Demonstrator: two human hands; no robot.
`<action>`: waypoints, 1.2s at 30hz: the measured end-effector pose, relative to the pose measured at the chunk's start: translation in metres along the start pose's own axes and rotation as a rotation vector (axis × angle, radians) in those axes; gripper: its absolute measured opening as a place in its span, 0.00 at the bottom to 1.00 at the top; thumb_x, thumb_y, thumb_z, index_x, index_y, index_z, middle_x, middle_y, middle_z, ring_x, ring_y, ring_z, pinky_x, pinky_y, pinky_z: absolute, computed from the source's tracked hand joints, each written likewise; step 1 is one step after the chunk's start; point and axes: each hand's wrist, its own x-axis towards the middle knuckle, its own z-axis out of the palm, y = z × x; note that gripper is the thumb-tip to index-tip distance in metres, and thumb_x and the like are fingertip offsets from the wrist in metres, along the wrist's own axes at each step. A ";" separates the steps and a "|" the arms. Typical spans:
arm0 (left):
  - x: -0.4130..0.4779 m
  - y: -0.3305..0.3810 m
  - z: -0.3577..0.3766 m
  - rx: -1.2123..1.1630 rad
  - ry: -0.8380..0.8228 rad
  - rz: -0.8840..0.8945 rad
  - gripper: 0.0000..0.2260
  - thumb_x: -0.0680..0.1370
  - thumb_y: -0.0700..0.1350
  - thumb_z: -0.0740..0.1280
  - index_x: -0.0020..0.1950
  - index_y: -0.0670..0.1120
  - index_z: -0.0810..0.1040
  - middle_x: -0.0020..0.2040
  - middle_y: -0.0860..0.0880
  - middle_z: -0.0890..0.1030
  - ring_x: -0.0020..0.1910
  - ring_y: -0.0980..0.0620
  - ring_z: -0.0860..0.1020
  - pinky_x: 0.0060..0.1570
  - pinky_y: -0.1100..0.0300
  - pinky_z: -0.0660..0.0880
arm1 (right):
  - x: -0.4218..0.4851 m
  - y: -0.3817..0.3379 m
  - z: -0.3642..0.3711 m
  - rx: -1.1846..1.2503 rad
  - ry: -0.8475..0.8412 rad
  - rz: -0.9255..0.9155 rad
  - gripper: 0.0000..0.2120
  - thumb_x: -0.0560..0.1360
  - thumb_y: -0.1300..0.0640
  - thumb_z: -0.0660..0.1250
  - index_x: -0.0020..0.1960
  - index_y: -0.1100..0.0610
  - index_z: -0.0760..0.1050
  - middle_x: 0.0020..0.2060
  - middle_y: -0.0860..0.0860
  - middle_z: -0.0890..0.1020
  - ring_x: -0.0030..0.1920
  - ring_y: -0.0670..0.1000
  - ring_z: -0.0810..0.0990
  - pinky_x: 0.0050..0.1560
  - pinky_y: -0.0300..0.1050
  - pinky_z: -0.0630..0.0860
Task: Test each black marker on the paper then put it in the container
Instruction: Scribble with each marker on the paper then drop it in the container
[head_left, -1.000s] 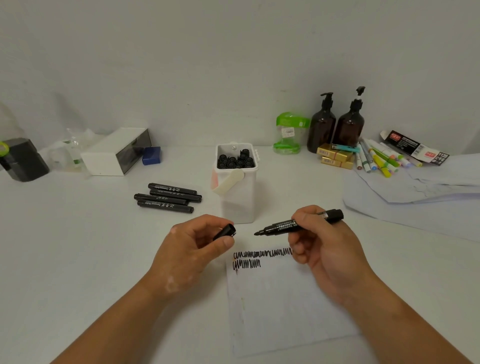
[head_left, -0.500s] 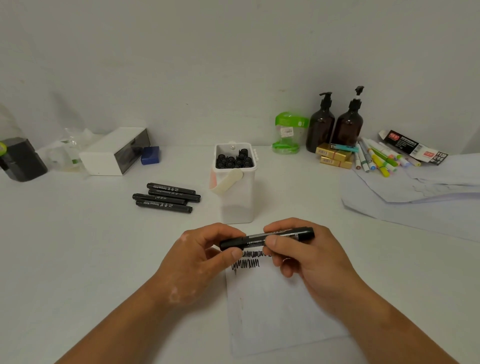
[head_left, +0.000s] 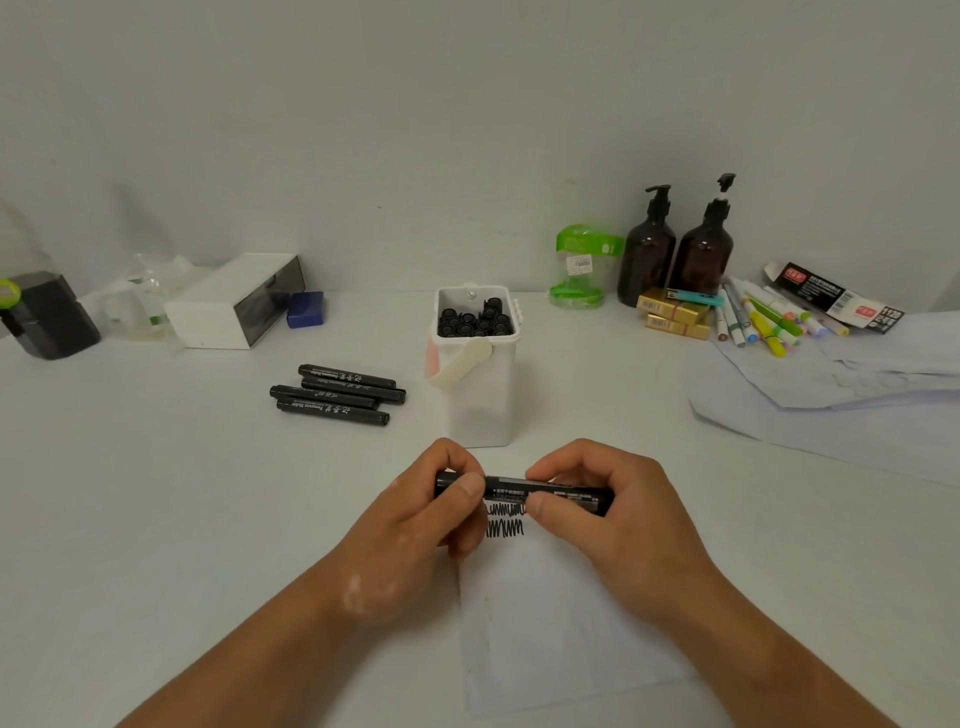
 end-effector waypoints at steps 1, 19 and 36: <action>0.000 0.000 0.002 0.035 0.008 0.002 0.14 0.77 0.59 0.62 0.46 0.49 0.71 0.32 0.49 0.73 0.35 0.47 0.69 0.40 0.50 0.68 | 0.000 0.000 0.000 -0.009 0.016 -0.008 0.06 0.69 0.56 0.75 0.42 0.45 0.82 0.28 0.44 0.82 0.27 0.41 0.73 0.30 0.31 0.68; -0.001 0.009 0.005 0.033 0.016 0.074 0.11 0.76 0.54 0.67 0.48 0.48 0.71 0.33 0.47 0.76 0.35 0.49 0.72 0.40 0.53 0.73 | -0.003 -0.007 0.005 0.064 0.013 -0.007 0.06 0.68 0.56 0.74 0.42 0.46 0.80 0.28 0.45 0.80 0.26 0.41 0.72 0.30 0.33 0.68; -0.001 0.014 -0.003 -0.006 0.080 0.097 0.11 0.75 0.49 0.72 0.56 0.49 0.83 0.48 0.45 0.86 0.47 0.47 0.84 0.47 0.61 0.79 | -0.006 0.002 0.013 -0.105 -0.115 -0.091 0.11 0.66 0.39 0.73 0.43 0.44 0.82 0.40 0.42 0.87 0.39 0.43 0.84 0.41 0.35 0.78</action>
